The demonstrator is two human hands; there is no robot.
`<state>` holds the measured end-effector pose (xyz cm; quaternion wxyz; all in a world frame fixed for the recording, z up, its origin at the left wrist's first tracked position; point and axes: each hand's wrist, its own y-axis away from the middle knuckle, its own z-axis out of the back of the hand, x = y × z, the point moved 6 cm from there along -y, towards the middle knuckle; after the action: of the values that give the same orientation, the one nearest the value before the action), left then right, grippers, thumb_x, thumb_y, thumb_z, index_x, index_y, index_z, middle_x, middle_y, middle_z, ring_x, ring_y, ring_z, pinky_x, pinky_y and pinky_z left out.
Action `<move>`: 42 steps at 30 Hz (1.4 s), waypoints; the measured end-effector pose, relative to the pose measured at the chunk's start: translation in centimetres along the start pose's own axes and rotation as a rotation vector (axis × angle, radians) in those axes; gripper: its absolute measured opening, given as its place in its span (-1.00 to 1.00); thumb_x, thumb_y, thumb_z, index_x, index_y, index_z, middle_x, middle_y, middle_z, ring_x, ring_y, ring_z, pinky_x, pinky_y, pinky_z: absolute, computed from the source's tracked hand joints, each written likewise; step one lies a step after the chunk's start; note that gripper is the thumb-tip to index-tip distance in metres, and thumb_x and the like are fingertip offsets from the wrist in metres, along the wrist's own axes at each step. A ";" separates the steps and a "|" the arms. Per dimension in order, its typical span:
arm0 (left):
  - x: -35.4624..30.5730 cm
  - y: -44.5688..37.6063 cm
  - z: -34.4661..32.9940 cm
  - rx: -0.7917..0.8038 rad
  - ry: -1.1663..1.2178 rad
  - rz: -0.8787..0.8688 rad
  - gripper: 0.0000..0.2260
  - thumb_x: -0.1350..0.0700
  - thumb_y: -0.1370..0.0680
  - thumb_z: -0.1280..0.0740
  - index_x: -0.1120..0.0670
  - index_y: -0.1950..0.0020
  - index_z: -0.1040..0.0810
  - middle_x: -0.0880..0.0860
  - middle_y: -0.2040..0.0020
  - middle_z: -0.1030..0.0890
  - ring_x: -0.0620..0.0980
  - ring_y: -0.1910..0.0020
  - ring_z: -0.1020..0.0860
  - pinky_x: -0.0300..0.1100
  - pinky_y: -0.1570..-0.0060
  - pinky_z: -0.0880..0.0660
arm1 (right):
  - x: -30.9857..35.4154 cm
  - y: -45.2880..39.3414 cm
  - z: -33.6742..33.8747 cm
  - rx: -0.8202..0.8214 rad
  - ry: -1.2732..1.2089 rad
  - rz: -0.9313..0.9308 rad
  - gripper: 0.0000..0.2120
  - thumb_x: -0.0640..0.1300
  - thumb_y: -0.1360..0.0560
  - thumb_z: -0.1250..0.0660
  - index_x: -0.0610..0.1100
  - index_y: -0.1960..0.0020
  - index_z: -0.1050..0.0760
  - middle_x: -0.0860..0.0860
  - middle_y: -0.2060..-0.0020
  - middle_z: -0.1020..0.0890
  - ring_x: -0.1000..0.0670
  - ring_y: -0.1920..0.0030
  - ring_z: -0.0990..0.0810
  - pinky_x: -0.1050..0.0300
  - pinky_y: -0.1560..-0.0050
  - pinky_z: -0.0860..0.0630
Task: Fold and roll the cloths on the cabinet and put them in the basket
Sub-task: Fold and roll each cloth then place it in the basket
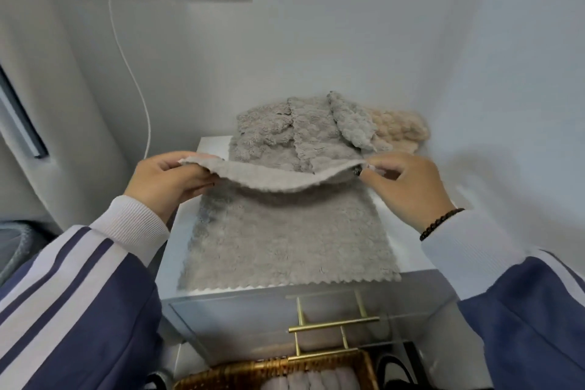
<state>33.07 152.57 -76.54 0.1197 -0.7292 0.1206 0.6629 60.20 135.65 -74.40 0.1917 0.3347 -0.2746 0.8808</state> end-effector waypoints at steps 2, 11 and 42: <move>0.5 0.9 0.6 0.048 -0.060 0.031 -0.80 0.40 -0.44 -0.35 0.16 0.18 -0.70 0.21 0.08 -0.69 0.12 0.06 -0.67 -0.13 0.00 -0.60 | 0.2 2.1 -0.1 0.112 0.068 0.039 -0.86 -0.14 -0.50 -0.37 -0.13 0.02 -0.69 0.07 0.06 -0.66 0.14 0.09 -0.56 0.41 0.00 -0.46; 1.5 4.6 1.8 0.192 -0.265 0.013 -0.63 0.52 -0.41 -0.32 0.08 0.36 -0.68 0.09 0.04 -0.70 0.01 -0.08 -0.63 -0.10 -0.11 -0.56 | -0.2 6.7 -0.1 0.265 0.263 0.106 -0.82 -0.09 -0.52 -0.35 -0.03 -0.08 -0.66 0.09 -0.13 -0.60 0.14 -0.05 -0.52 0.50 0.04 -0.29; -2.4 6.0 1.6 0.054 -1.122 -0.286 -0.66 0.27 -0.49 -0.24 -0.13 0.31 -0.60 -0.04 0.04 -0.70 0.00 0.37 -0.58 -0.18 0.21 -0.55 | 3.1 6.6 1.8 0.204 0.358 0.107 -0.79 -0.04 -0.52 -0.30 0.02 0.25 -0.63 0.17 0.23 -0.64 0.24 0.25 -0.48 0.38 0.18 -0.35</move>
<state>29.33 147.45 -74.42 0.2722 -0.2719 -0.0440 0.9220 55.46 129.93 -73.44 0.1556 0.1754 -0.1629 0.9584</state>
